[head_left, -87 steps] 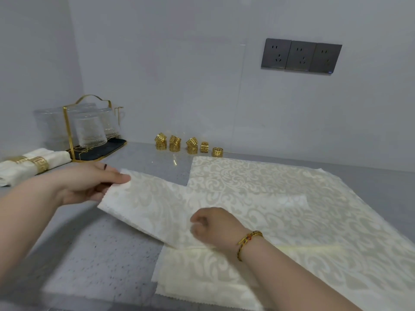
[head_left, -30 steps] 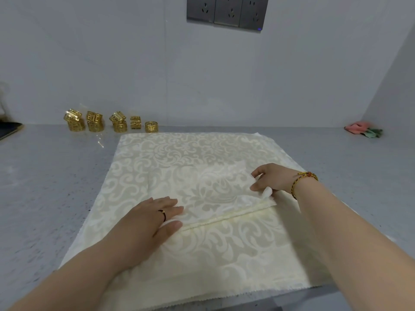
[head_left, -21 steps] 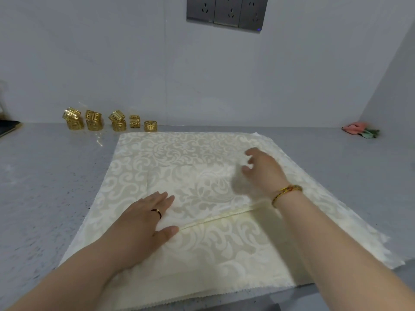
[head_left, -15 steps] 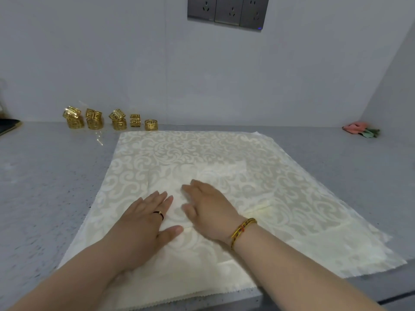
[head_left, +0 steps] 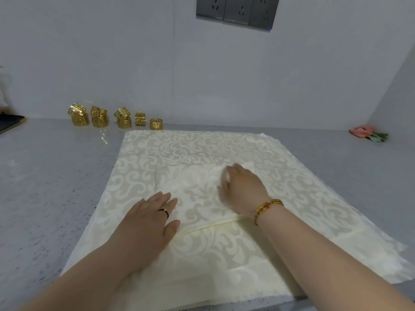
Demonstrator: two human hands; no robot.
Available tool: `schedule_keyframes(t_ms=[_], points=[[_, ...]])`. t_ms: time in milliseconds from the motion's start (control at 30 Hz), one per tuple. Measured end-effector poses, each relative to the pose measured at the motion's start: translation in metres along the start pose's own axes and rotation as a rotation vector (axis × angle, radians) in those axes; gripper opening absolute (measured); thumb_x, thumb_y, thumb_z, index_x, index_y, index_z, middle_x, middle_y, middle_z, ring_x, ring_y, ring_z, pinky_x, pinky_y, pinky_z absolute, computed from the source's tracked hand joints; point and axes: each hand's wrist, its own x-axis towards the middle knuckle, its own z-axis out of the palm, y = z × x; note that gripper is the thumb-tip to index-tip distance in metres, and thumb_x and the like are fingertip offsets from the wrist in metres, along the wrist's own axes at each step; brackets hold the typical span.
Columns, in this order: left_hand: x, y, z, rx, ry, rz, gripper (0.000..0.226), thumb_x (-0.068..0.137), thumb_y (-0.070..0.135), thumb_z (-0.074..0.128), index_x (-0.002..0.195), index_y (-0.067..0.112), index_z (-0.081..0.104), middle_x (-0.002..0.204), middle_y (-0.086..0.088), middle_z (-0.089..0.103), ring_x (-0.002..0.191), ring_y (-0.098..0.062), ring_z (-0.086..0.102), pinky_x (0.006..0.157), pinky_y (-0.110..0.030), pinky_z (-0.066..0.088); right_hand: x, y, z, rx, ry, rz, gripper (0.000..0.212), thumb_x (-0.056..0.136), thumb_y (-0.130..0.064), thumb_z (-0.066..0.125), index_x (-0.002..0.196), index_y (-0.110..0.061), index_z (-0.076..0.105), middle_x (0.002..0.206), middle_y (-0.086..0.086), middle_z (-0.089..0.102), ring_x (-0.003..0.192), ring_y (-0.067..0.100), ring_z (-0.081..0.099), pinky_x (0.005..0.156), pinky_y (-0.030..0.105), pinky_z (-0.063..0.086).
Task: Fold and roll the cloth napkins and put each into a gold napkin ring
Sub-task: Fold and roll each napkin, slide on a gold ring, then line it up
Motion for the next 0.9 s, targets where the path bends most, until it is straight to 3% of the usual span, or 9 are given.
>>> schedule_keyframes(t_ms=[67, 133, 267, 367, 467, 567, 667, 767, 900], points=[[0.000, 0.000, 0.001, 0.028, 0.017, 0.004, 0.110, 0.044, 0.054, -0.024, 0.147, 0.024, 0.000, 0.155, 0.010, -0.006, 0.141, -0.004, -0.010, 0.111, -0.022, -0.006, 0.011, -0.027, 0.001, 0.139, 0.011, -0.173, 0.050, 0.097, -0.026, 0.033, 0.144, -0.011, 0.021, 0.153, 0.010, 0.016, 0.140, 0.022, 0.018, 0.113, 0.029, 0.015], [0.000, 0.002, 0.000, 0.045, 0.025, 0.008, 0.111, 0.043, 0.052, -0.025, 0.147, 0.024, 0.001, 0.155, 0.009, -0.006, 0.141, -0.005, -0.009, 0.112, -0.023, -0.005, 0.022, -0.052, 0.005, 0.205, -0.070, -0.282, 0.051, 0.099, -0.025, 0.028, 0.147, -0.014, 0.012, 0.156, 0.007, 0.006, 0.143, 0.020, 0.006, 0.116, 0.030, 0.005], [-0.001, 0.002, 0.000, 0.048, 0.032, 0.011, 0.111, 0.043, 0.053, -0.025, 0.147, 0.024, 0.001, 0.155, 0.009, -0.006, 0.141, -0.004, -0.008, 0.113, -0.023, -0.003, 0.041, -0.062, 0.021, 0.193, -0.268, -0.261, 0.050, 0.100, -0.031, 0.023, 0.147, -0.015, 0.013, 0.156, 0.006, 0.007, 0.143, 0.018, 0.005, 0.115, 0.034, 0.002], [-0.001, 0.000, 0.000, 0.043, 0.033, 0.018, 0.110, 0.044, 0.053, -0.025, 0.147, 0.025, 0.002, 0.155, 0.011, -0.006, 0.141, -0.003, -0.008, 0.113, -0.023, -0.002, 0.043, -0.045, 0.020, 0.150, -0.303, -0.227, 0.051, 0.100, -0.035, 0.022, 0.147, -0.016, 0.013, 0.156, 0.004, 0.006, 0.143, 0.016, 0.005, 0.115, 0.033, 0.001], [0.000, 0.000, 0.000, 0.016, 0.022, 0.002, 0.110, 0.043, 0.055, -0.024, 0.147, 0.026, 0.001, 0.155, 0.011, -0.008, 0.141, -0.003, -0.010, 0.113, -0.024, -0.004, 0.039, -0.016, 0.012, 0.134, -0.270, -0.127, 0.050, 0.100, -0.033, 0.024, 0.145, -0.014, 0.019, 0.155, 0.005, 0.012, 0.142, 0.017, 0.010, 0.114, 0.032, 0.006], [0.001, -0.001, -0.002, -0.020, 0.002, -0.077, 0.112, 0.043, 0.063, -0.017, 0.147, 0.026, 0.001, 0.155, 0.005, -0.011, 0.141, -0.009, -0.012, 0.113, -0.026, -0.006, 0.038, 0.008, 0.003, 0.139, -0.237, -0.018, 0.044, 0.099, -0.028, 0.031, 0.136, -0.005, 0.036, 0.145, 0.010, 0.034, 0.134, 0.024, 0.029, 0.110, 0.034, 0.020], [0.003, -0.007, -0.005, -0.067, 0.019, -0.209, 0.102, 0.061, 0.080, 0.012, 0.146, 0.026, -0.002, 0.155, 0.002, -0.004, 0.142, -0.014, -0.007, 0.114, -0.032, -0.005, 0.047, 0.007, -0.007, 0.168, -0.224, 0.018, 0.043, 0.097, -0.028, 0.038, 0.136, -0.012, 0.038, 0.141, 0.007, 0.041, 0.129, 0.026, 0.037, 0.107, 0.035, 0.027], [0.004, -0.007, -0.005, -0.062, 0.012, -0.231, 0.093, 0.072, 0.076, 0.028, 0.146, 0.028, -0.002, 0.154, 0.007, 0.007, 0.142, -0.011, 0.000, 0.114, -0.035, -0.004, 0.064, -0.017, -0.012, 0.358, -0.234, -0.057, 0.045, 0.093, -0.028, 0.047, 0.136, -0.023, 0.038, 0.140, -0.002, 0.042, 0.131, 0.021, 0.035, 0.106, 0.030, 0.029], [0.006, -0.007, -0.005, -0.123, 0.028, -0.198, 0.086, 0.076, 0.071, 0.032, 0.145, 0.032, -0.002, 0.152, 0.015, 0.010, 0.141, -0.005, 0.000, 0.112, -0.035, -0.011, 0.084, -0.061, -0.019, 0.436, -0.460, -0.209, 0.045, 0.089, -0.029, 0.054, 0.133, -0.025, 0.043, 0.133, -0.006, 0.046, 0.122, 0.013, 0.045, 0.094, 0.021, 0.035]])
